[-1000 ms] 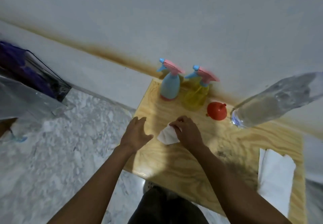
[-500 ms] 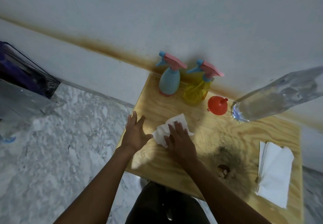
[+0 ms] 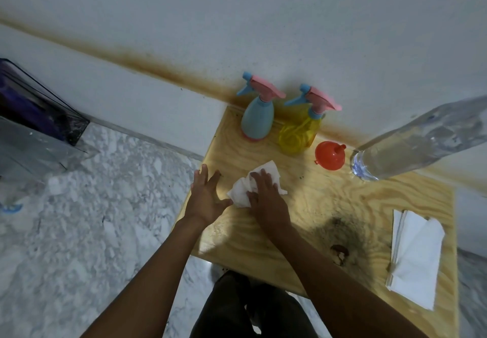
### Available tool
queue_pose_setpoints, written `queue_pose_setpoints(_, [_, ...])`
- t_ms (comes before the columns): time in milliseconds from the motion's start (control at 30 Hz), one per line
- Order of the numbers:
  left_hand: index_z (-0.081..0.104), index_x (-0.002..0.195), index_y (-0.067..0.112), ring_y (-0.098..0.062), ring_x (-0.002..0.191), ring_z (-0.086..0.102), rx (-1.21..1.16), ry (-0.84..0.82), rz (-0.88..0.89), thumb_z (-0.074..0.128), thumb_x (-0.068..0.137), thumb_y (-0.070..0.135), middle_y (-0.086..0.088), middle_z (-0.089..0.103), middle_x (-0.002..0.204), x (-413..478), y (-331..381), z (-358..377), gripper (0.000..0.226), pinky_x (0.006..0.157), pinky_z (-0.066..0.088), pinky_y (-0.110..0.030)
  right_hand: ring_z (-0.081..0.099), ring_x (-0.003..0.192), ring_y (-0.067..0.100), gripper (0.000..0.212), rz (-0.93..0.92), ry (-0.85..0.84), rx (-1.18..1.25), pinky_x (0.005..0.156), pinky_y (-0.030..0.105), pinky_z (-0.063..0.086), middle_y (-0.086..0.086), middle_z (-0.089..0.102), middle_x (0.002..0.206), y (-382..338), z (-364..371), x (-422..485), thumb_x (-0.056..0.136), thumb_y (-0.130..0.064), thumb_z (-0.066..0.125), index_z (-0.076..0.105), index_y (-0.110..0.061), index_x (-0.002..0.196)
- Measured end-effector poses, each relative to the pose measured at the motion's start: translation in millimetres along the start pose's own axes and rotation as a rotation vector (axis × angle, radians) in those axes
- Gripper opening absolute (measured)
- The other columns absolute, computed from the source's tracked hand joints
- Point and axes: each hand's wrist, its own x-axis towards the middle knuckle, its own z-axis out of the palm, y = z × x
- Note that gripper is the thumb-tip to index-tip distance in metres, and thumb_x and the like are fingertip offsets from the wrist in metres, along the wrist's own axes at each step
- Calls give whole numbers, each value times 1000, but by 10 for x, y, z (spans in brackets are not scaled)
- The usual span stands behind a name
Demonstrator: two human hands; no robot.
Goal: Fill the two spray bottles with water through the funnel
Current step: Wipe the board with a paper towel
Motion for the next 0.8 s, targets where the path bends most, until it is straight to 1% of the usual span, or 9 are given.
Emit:
queue_pose_setpoints(67, [30,153,19,-26,151,-14,-17,-3,-3,76,80,48,-7,-6,166,-1,2,-3,91,121,4,-47,35,141,41,50,-29,-81,-76,111,58,36,20,40,151,-3,21,0,100,-27,30,45,-10,145])
queue_pose_setpoints(167, [29,153,19,-26,151,-15,-36,-13,-1,75,79,50,-7,-6,166,-8,11,-12,93,121,4,-46,52,126,47,52,-26,-107,-207,92,62,49,26,55,137,25,142,68,95,-28,32,59,-4,132])
queue_pose_setpoints(333, [29,153,19,-28,151,-14,-28,-5,12,76,79,47,-7,-5,166,-4,-5,-7,92,122,7,-49,55,125,41,51,-129,-179,-296,97,49,50,28,56,135,-6,223,210,95,-23,31,59,2,130])
queue_pose_setpoints(467, [32,152,20,-28,151,-12,-45,14,25,78,79,43,-6,-3,166,-6,-18,1,88,122,14,-50,61,122,29,51,-221,-170,-321,97,36,50,18,62,131,-20,228,513,90,-17,31,66,-8,125])
queue_pose_setpoints(500, [32,152,20,-27,151,-12,-51,12,23,78,79,42,-6,-3,166,-7,-22,0,88,122,15,-50,57,127,26,51,-213,-179,-308,102,34,47,16,58,137,-36,172,574,92,-14,29,63,-10,130])
queue_pose_setpoints(600, [31,153,21,-25,151,-14,-52,-1,16,77,80,41,-4,-5,166,-11,-24,-11,88,122,16,-50,19,151,23,49,-245,-163,-284,120,33,17,13,18,162,17,91,661,104,-2,25,26,-8,153])
queue_pose_setpoints(633, [30,153,22,-25,151,-14,-49,-6,15,77,81,41,-4,-6,166,-13,-21,-15,88,122,17,-50,17,151,21,50,-237,-167,-255,121,33,16,10,16,163,35,82,653,104,-1,27,25,-8,154])
queue_pose_setpoints(733, [30,153,22,-25,151,-14,-50,-8,14,76,81,41,-4,-7,166,-20,-9,-25,87,122,18,-51,42,140,22,46,-174,-48,-148,105,39,48,10,42,152,118,136,608,97,-1,46,49,-7,142])
queue_pose_setpoints(800, [30,153,22,-26,151,-14,-52,-10,14,76,81,40,-5,-7,166,-25,0,-33,87,122,17,-51,54,131,23,42,-183,-65,-134,92,37,57,12,54,143,118,134,519,95,-10,44,58,-6,134])
